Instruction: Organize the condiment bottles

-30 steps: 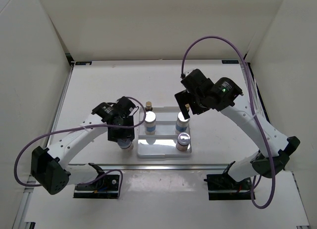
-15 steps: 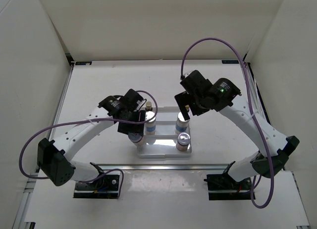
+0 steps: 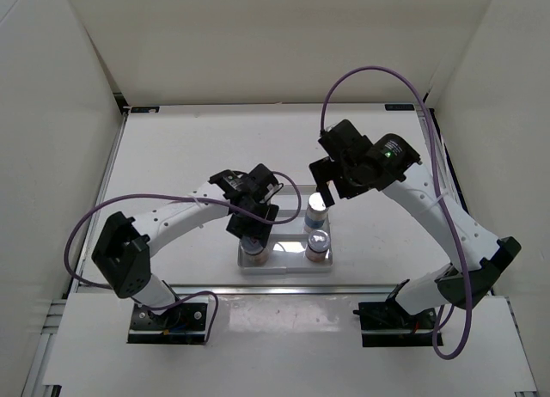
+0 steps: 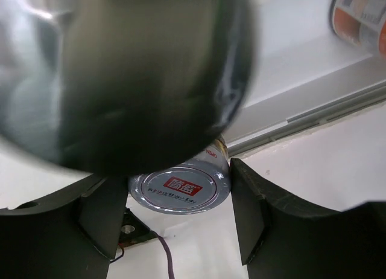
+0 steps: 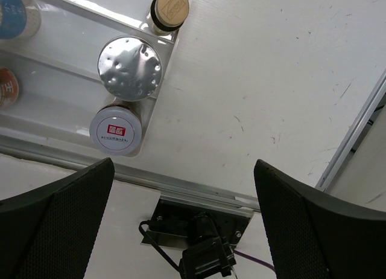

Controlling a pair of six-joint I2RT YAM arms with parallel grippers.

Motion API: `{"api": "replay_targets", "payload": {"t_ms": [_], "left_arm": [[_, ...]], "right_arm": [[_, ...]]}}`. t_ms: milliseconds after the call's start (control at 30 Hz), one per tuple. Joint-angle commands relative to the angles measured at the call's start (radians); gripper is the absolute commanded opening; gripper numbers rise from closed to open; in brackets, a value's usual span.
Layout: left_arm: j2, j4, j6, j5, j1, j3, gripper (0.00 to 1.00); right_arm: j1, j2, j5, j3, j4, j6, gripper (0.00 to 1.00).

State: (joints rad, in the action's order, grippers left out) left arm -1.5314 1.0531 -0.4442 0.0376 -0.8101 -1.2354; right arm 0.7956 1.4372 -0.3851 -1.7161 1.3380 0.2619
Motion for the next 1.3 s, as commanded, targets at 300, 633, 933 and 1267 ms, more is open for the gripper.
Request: {"api": "replay_targets", "payload": {"t_ms": [300,633,933,1267], "left_arm": [[-0.015,-0.030,0.035,-0.007,-0.067,-0.042,0.55],[0.027,-0.010,0.025,-0.110,-0.067,-0.147,1.00],[0.071,0.036,0.085,-0.340,-0.067,-0.553,1.00],[0.319,-0.168,0.222,-0.703,0.109,-0.330,1.00]], "right_arm": [[-0.018,-0.040,0.003,0.019,0.007,-0.024,1.00],[-0.038,-0.040,-0.067,0.019,0.007,0.056,1.00],[-0.131,-0.027,-0.104,-0.010,0.038,0.155,1.00],[-0.164,-0.066,-0.081,0.035,-0.031,0.163,1.00]]}}
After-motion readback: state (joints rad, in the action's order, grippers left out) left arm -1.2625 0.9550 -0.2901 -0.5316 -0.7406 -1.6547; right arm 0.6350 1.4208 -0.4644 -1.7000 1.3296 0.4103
